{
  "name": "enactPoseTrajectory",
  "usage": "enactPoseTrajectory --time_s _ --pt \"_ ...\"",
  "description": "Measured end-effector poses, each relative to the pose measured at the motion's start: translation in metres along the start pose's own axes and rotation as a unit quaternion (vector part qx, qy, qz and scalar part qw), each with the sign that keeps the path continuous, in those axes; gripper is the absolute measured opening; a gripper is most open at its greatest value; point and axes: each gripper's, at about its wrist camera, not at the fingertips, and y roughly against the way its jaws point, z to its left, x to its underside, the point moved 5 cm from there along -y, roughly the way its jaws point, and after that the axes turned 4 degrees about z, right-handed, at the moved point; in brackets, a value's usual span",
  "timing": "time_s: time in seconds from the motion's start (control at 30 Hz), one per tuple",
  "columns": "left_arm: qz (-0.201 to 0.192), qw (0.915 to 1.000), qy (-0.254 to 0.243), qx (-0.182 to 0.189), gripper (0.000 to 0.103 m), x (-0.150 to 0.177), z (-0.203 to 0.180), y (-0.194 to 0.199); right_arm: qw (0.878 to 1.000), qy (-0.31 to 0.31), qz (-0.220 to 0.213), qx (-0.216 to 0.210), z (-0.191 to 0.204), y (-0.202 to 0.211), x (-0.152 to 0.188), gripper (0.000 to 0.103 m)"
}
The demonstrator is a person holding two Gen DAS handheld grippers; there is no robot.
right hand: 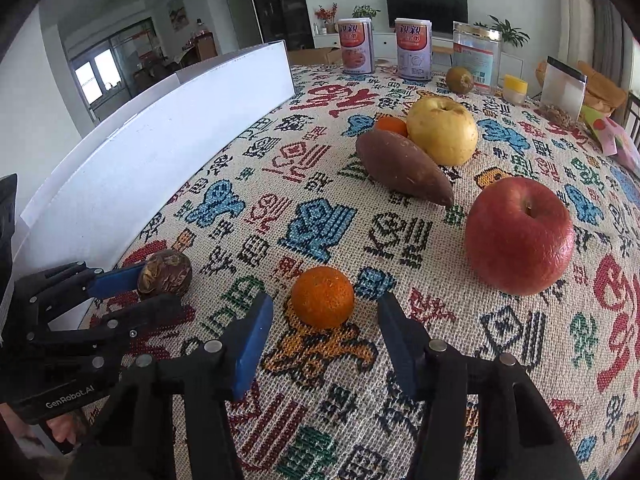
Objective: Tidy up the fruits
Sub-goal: 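Lift the mushroom with left tool while right tool grasps the mandarin orange, then carry mushroom and orange over the white box and open both tools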
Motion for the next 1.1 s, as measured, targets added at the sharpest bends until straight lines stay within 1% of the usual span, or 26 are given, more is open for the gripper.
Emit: enactPoseTrajectory --time_s 0.03,0.07,0.1,0.2,0.27,0.37,0.43,0.5,0.57,0.67,0.73,0.83,0.9,0.97,1.03,1.1 --pt "0.0 1.0 0.002 0.003 0.041 0.0 -0.001 0.002 1.0 0.007 -0.006 0.008 -0.001 0.0 0.0 0.049" --pt "-0.001 1.0 0.005 0.007 0.041 0.0 -0.002 0.005 1.0 0.012 -0.009 0.013 -0.001 -0.001 -0.001 0.037" --pt "-0.001 0.9999 0.008 0.011 0.041 0.0 -0.002 0.008 1.0 0.011 -0.008 0.009 -0.001 -0.002 -0.002 0.03" --pt "-0.001 0.9994 0.021 0.027 0.041 -0.001 -0.005 0.02 1.0 0.009 -0.007 0.0 -0.002 0.004 0.0 0.03" --pt "0.0 0.9979 0.035 0.054 0.041 -0.003 -0.006 0.036 1.0 -0.005 -0.007 -0.013 -0.003 0.013 0.003 0.029" --pt "-0.008 0.9938 0.05 0.099 0.041 -0.008 -0.009 0.073 0.998 -0.049 -0.016 -0.04 -0.006 0.035 -0.001 0.029" --pt "-0.021 0.9916 0.053 0.116 0.041 -0.011 -0.007 0.104 0.995 -0.073 -0.025 -0.062 -0.004 0.054 -0.009 0.029" --pt "-0.039 0.9898 0.06 0.123 0.041 -0.015 0.002 0.134 0.992 -0.08 -0.039 -0.087 0.007 0.074 -0.022 0.029" --pt "-0.06 0.9898 0.071 0.108 0.041 -0.019 0.021 0.158 0.989 -0.071 -0.053 -0.119 0.029 0.091 -0.037 0.029" --pt "-0.077 0.9903 0.103 0.052 0.041 -0.022 0.066 0.176 0.984 -0.034 -0.053 -0.167 0.08 0.104 -0.056 0.03" --pt "-0.071 0.9886 0.132 0.009 0.041 -0.019 0.099 0.171 0.98 -0.001 -0.043 -0.196 0.122 0.105 -0.065 0.03" --pt "-0.048 0.9824 0.176 -0.04 0.041 -0.006 0.146 0.152 0.973 0.038 -0.02 -0.228 0.179 0.097 -0.072 0.03" --pt "-0.036 0.9786 0.191 -0.069 0.041 0.003 0.166 0.142 0.97 0.063 -0.005 -0.234 0.211 0.087 -0.072 0.03" --pt "-0.025 0.9751 0.204 -0.083 0.041 0.011 0.18 0.133 0.97 0.086 0.008 -0.228 0.235 0.076 -0.07 0.03" --pt "-0.019 0.9727 0.212 -0.092 0.042 0.016 0.187 0.127 0.97 0.101 0.017 -0.221 0.251 0.065 -0.068 0.03" --pt "-0.015 0.971 0.213 -0.107 0.042 0.02 0.189 0.123 0.971 0.102 0.026 -0.216 0.259 0.055 -0.067 0.031"
